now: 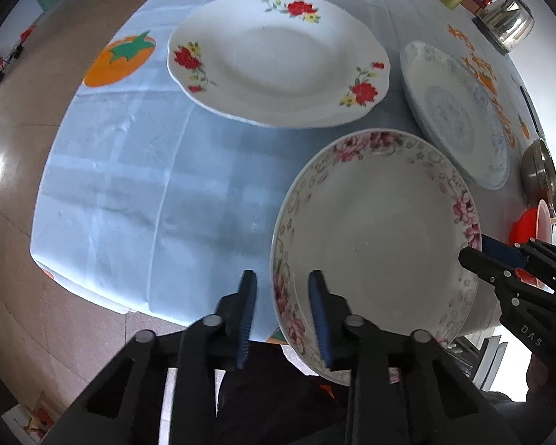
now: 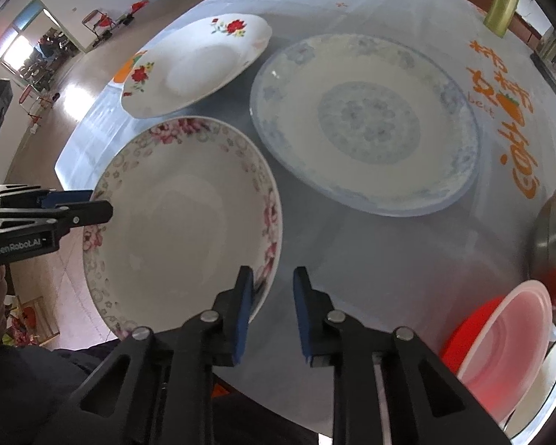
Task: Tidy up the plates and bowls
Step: 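Close the left tool on the plate rim while the right tool grips the rim too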
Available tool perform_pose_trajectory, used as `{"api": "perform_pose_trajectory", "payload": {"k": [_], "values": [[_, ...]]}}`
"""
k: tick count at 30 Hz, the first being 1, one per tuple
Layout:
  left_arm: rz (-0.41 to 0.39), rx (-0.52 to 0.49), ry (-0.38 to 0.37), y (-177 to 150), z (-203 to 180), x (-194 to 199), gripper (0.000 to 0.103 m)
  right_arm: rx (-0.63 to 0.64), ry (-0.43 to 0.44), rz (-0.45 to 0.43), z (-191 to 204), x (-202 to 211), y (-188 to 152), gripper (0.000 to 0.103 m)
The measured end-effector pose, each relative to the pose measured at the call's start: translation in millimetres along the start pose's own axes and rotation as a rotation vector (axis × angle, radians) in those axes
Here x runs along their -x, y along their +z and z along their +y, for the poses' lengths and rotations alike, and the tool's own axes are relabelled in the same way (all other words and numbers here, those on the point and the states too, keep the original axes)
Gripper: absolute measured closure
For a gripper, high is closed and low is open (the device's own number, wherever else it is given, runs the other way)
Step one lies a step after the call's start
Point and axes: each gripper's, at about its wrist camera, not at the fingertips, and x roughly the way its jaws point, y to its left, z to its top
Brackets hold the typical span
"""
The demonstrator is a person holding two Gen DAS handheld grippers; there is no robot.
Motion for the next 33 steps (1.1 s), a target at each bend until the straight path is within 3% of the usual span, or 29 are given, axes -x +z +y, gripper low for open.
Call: {"api": "perform_pose_trajectory", "payload": {"k": [3, 5, 16, 21, 27, 33], "values": [[0.008, 0.010, -0.011, 1.3, 1.3, -2.5, 0.090, 0.000, 0.014, 0.003, 0.4, -2.1, 0.9, 0.087], [0.008, 0.007, -0.008, 1.6, 0.3, -2.6, 0.090, 0.005, 0.025, 0.007, 2.2, -4.4, 1.9, 0.092], [0.005, 0.013, -0.005, 1.1, -0.5, -1.5, 0.091, -0.010, 0.057, 0.012, -2.7, -2.7, 0.1, 0.092], [0.005, 0.012, -0.001, 2.9, 0.7, -2.0, 0.091, -0.028, 0.065, 0.014, -10.6, -1.6, -1.4, 0.087], [0.005, 0.007, -0.004, 3.0, -0.7, -1.2, 0.092, 0.010, 0.038, 0.017, -10.3, 2.9, -4.0, 0.093], [-0.001, 0.001, 0.014, 3.1, -3.9, 5.4, 0.093, 0.035, 0.045, 0.006, -6.0, 6.9, -3.0, 0.092]]}}
